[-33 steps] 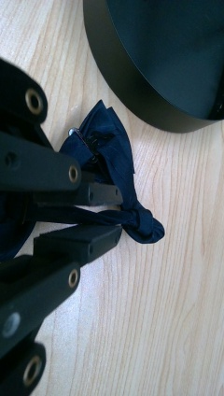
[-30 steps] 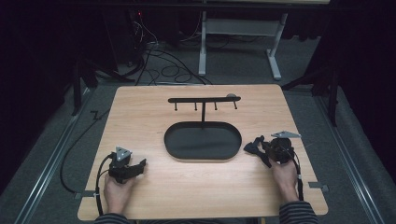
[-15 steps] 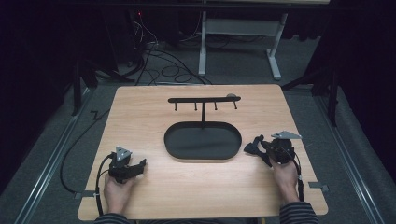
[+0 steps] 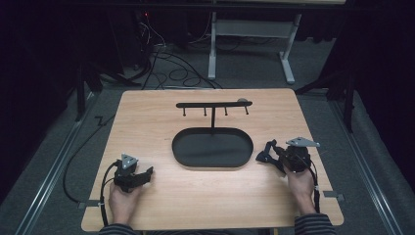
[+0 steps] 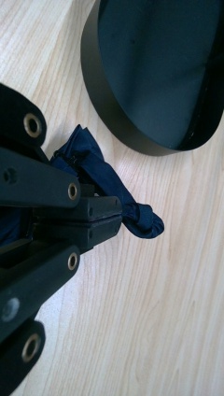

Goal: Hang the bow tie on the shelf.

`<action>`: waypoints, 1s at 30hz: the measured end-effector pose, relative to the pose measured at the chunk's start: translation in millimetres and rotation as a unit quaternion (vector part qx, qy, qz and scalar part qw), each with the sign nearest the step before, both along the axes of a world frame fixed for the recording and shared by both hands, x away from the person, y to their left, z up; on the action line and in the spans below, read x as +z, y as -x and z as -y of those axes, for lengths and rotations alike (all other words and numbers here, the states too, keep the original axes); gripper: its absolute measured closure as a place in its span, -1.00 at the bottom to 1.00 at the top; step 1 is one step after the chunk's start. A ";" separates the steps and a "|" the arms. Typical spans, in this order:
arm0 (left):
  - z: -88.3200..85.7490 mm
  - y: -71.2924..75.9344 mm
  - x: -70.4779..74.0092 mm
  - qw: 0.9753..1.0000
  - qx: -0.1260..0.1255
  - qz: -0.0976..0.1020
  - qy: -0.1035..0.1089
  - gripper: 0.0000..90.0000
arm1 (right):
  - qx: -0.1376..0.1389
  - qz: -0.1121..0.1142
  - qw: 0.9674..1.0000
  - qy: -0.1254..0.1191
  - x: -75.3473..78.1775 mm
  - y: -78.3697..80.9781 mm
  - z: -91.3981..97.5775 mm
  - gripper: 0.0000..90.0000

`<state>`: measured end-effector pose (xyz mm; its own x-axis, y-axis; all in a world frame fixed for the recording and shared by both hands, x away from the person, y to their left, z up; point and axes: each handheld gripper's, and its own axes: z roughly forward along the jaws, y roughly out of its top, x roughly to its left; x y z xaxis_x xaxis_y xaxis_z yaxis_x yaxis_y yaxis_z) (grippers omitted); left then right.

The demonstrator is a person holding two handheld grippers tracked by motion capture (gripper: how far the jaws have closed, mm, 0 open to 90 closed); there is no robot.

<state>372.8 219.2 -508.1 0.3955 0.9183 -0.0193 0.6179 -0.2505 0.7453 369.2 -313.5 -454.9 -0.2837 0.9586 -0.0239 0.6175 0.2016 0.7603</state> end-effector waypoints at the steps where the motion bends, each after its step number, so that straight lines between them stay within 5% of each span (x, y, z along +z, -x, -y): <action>1: 0.1 0.0 -0.1 1.000 0.000 0.001 0.000 -0.32 | 0.001 0.002 1.000 0.000 0.9 0.5 -0.1 1.00; 30: 0.1 0.0 -0.1 1.000 0.001 0.001 0.000 -0.32 | 0.037 0.039 0.999 -0.003 29.1 16.2 -7.9 1.00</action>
<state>372.8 219.2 -508.2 0.3946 0.9187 -0.0189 0.6170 -0.2497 0.7463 353.0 -305.6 -425.8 -0.3511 0.9353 -0.0442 0.5393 0.2406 0.8070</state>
